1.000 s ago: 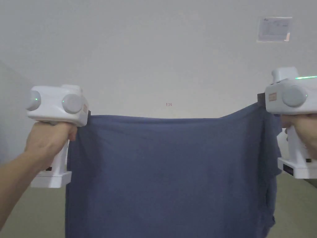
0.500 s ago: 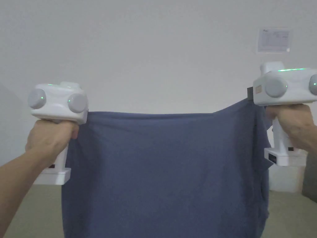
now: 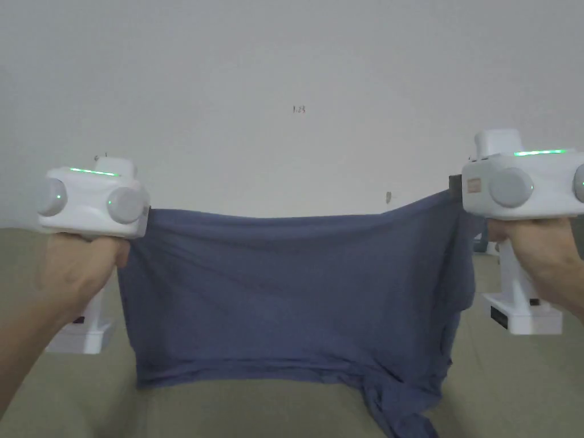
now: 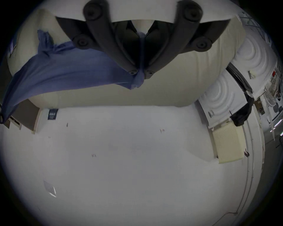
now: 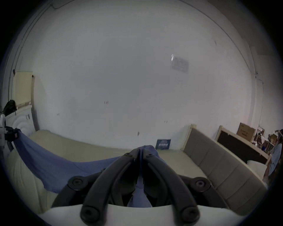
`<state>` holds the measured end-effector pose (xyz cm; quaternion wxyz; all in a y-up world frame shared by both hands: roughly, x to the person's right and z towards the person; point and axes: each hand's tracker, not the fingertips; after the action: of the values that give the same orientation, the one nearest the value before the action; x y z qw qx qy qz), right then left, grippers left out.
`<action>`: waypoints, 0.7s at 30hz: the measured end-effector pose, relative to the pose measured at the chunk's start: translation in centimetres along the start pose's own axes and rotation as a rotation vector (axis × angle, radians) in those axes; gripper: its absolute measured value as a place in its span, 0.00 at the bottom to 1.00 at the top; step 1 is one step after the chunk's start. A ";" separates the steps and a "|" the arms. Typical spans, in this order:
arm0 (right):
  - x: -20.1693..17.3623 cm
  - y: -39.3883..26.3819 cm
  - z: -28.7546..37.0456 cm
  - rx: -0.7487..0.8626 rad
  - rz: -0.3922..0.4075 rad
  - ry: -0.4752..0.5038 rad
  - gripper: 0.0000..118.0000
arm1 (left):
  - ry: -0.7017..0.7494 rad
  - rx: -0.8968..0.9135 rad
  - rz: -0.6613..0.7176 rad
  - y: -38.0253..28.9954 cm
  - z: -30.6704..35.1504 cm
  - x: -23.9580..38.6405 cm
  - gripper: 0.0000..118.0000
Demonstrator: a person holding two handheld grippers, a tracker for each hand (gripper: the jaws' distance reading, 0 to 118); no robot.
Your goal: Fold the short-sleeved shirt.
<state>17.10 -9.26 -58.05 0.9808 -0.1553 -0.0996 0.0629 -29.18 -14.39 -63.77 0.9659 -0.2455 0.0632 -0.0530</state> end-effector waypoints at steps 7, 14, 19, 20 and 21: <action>0.5 -10.6 5.0 -0.108 -0.029 0.083 0.07 | -0.043 -0.056 -0.025 -9.2 1.9 -1.0 0.04; 0.9 -19.6 12.9 -0.202 -0.061 0.133 0.07 | -0.085 -0.129 -0.038 -18.4 8.4 -3.1 0.04; 1.4 -25.4 18.5 -0.254 -0.062 0.153 0.07 | -0.111 -0.182 -0.024 -24.1 13.1 -4.6 0.04; 1.7 -26.3 19.6 -0.270 -0.069 0.156 0.07 | -0.112 -0.193 -0.021 -25.3 13.9 -4.8 0.04; 2.0 -27.4 20.4 -0.274 -0.075 0.160 0.07 | -0.123 -0.214 -0.014 -26.4 14.6 -5.0 0.04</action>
<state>17.25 -28.85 -30.02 0.9568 -0.2885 -0.0346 -0.0007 -33.87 -29.93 -37.89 0.9359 -0.3503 0.0072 -0.0374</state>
